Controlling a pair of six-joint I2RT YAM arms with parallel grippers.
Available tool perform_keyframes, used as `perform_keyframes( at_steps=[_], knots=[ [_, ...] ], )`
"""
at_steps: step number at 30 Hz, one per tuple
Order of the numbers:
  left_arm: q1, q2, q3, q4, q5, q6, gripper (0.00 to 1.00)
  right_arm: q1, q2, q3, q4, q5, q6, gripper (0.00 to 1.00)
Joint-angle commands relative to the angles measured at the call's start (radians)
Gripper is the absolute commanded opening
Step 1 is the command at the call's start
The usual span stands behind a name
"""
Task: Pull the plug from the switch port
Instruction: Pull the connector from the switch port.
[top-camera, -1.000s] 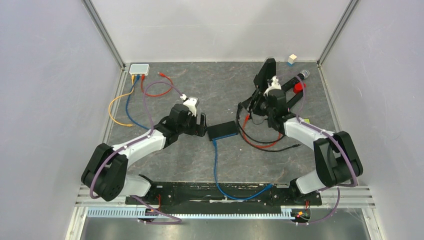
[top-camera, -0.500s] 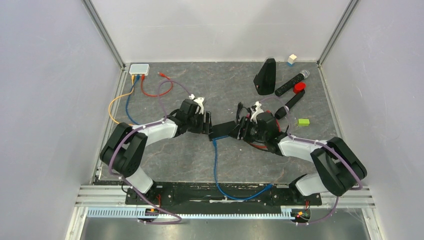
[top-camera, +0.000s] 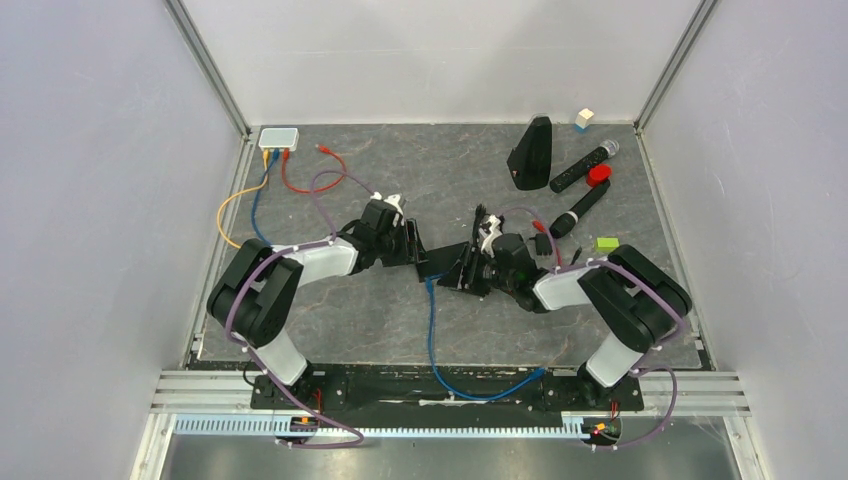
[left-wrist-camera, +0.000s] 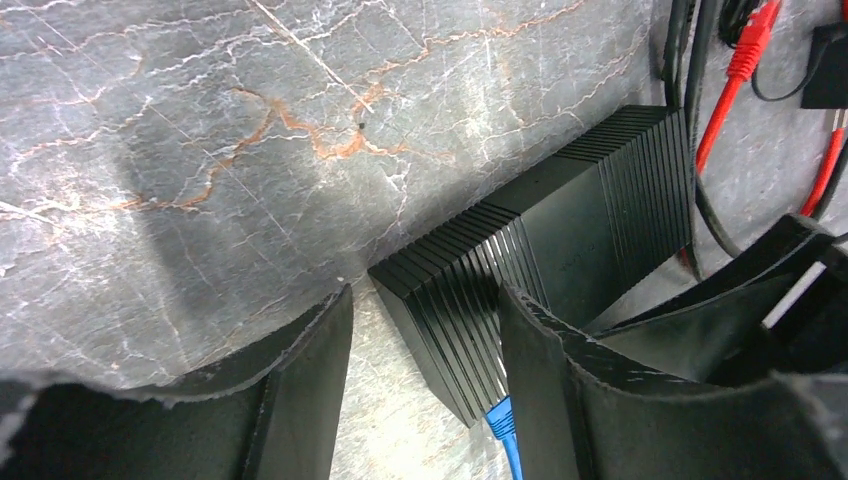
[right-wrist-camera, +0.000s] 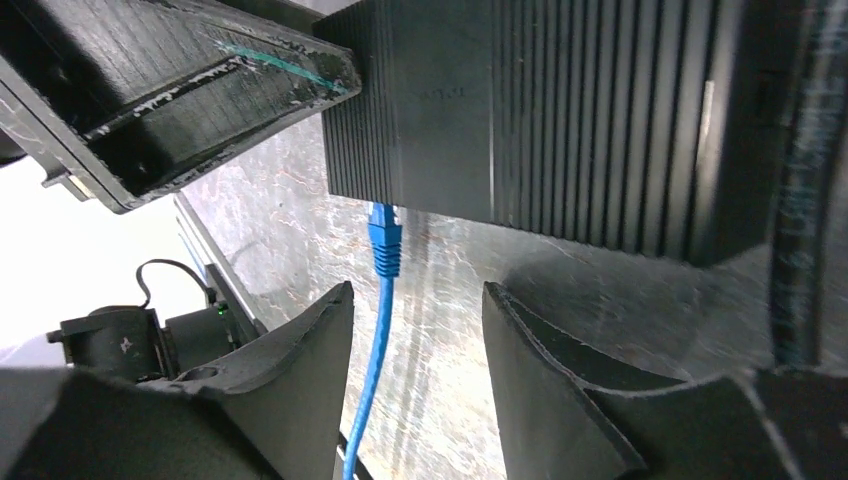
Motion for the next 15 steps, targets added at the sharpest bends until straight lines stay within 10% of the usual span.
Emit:
perform_keyframes(
  at_steps=[1, 15],
  knots=[
    [0.003, 0.024, -0.065, 0.045, -0.014, -0.084, 0.61, 0.008, 0.068, 0.019, 0.102, -0.027, 0.060, 0.52],
    [0.003, 0.036, -0.102, 0.050, -0.023, -0.077, 0.44, 0.032, 0.187, -0.017, 0.263, -0.031, 0.222, 0.51]
  ],
)
